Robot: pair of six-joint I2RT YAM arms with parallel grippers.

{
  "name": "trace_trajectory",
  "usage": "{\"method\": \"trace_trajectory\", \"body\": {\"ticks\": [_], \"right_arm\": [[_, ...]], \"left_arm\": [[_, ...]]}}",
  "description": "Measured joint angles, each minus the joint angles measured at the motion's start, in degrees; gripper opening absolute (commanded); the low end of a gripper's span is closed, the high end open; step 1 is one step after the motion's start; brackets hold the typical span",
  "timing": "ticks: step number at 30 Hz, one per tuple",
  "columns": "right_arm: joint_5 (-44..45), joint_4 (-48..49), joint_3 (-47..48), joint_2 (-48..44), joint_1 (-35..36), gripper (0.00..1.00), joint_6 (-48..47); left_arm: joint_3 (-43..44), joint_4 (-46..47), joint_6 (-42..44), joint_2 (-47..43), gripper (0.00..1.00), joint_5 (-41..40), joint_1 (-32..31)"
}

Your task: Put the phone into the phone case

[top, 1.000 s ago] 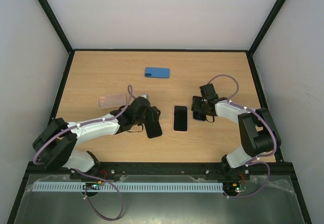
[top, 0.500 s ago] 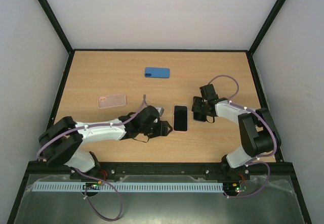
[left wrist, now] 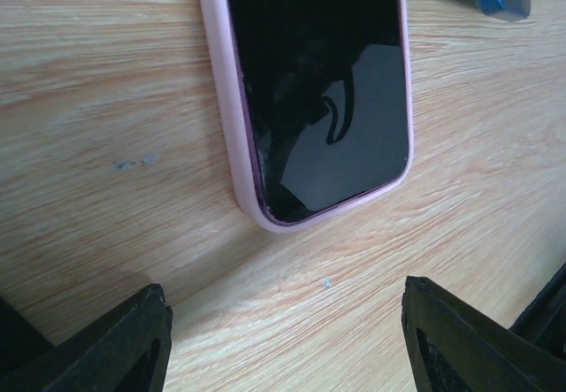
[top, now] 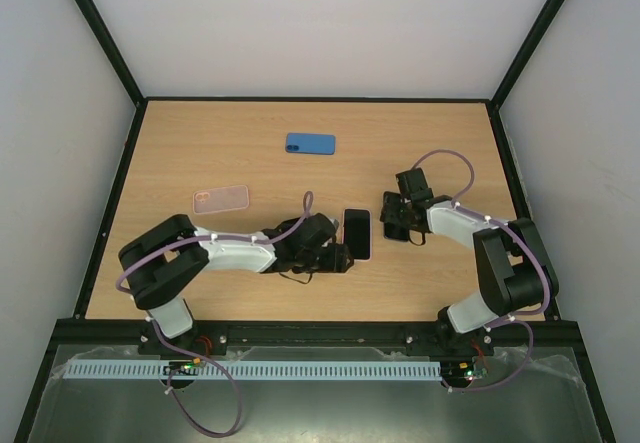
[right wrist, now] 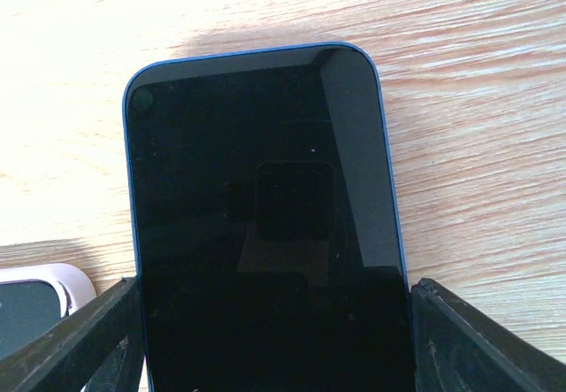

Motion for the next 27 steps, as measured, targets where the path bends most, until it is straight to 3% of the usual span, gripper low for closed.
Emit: {"method": "trace_trajectory", "body": {"ticks": [12,20,27], "right_arm": [[-0.1,0.1,-0.8,-0.4,0.0,0.66,0.0],[-0.7,0.3,-1.0,-1.1,0.0,0.66,0.2],[-1.0,0.4,-1.6,-1.2,0.0,0.66,0.4]], "left_arm": [[-5.2,-8.3,-8.3,-7.7,0.71,-12.5,1.3],[-19.0,-11.2,-16.9,-23.4,0.58,-20.6,12.4],[-25.7,-10.1,-24.0,-34.2,0.55,-25.0,18.7]]}}
